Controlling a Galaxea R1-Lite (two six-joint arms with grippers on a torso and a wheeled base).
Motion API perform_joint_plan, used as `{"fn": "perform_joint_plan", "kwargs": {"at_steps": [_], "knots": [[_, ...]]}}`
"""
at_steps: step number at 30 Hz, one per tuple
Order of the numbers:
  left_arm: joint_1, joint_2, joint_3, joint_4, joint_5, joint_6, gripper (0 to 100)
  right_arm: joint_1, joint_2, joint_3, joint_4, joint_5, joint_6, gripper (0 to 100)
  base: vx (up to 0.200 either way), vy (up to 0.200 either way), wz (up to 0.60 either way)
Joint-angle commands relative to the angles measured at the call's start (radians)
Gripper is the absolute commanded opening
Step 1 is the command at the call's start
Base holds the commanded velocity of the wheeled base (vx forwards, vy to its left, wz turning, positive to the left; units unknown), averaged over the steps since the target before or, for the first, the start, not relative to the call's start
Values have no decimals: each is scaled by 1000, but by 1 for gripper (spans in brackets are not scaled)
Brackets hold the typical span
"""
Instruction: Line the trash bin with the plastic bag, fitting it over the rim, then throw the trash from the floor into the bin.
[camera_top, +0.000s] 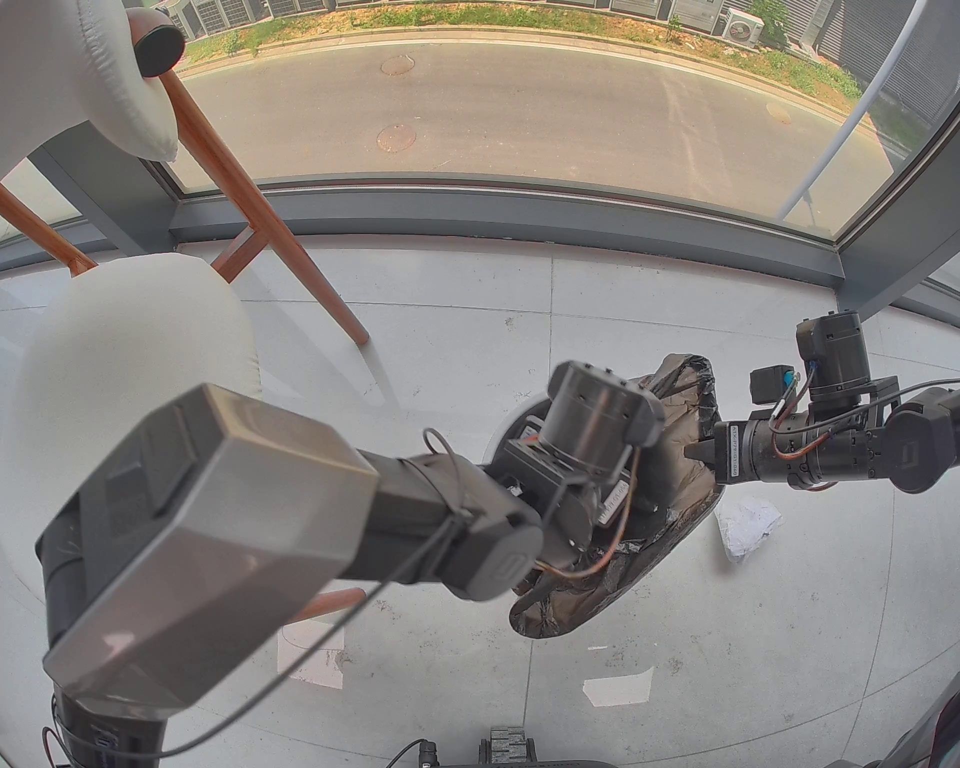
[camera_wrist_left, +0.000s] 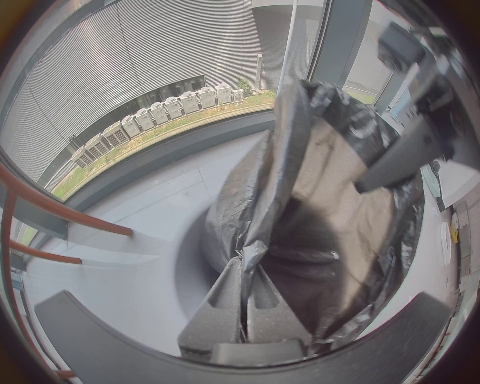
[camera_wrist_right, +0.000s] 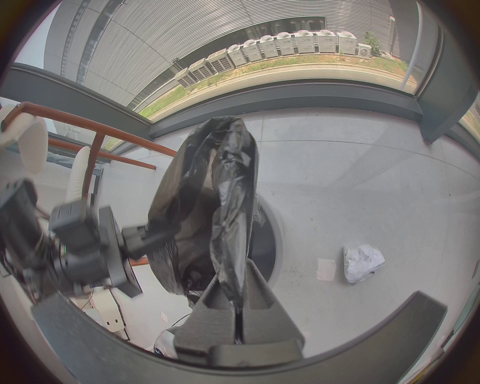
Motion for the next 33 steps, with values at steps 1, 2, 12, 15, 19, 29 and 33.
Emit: {"fn": "perform_joint_plan", "kwargs": {"at_steps": [1,2,12,15,19,29,33], "knots": [[56,-82,-12,2,-10,29,0,-19,-14,-22,-2,23,-16,0,0,0,0],[59,-87,-5,2,-10,29,0,-21,-13,-28,-2,33,-16,0,0,0,0],[102,-114,20,11,-52,32,0,-96,35,-44,-3,41,-59,0,0,0,0],[110,-113,5,12,-53,36,0,-111,72,-62,-22,41,-60,0,0,0,0],[116,-105,-17,12,-62,39,0,-124,135,-94,-106,43,-60,0,0,0,0],[116,-39,-61,11,-81,40,0,-125,225,-167,-154,43,-76,0,0,0,0],[116,-11,-95,11,-84,40,0,-128,256,-222,-152,50,-79,0,0,0,0]]}}
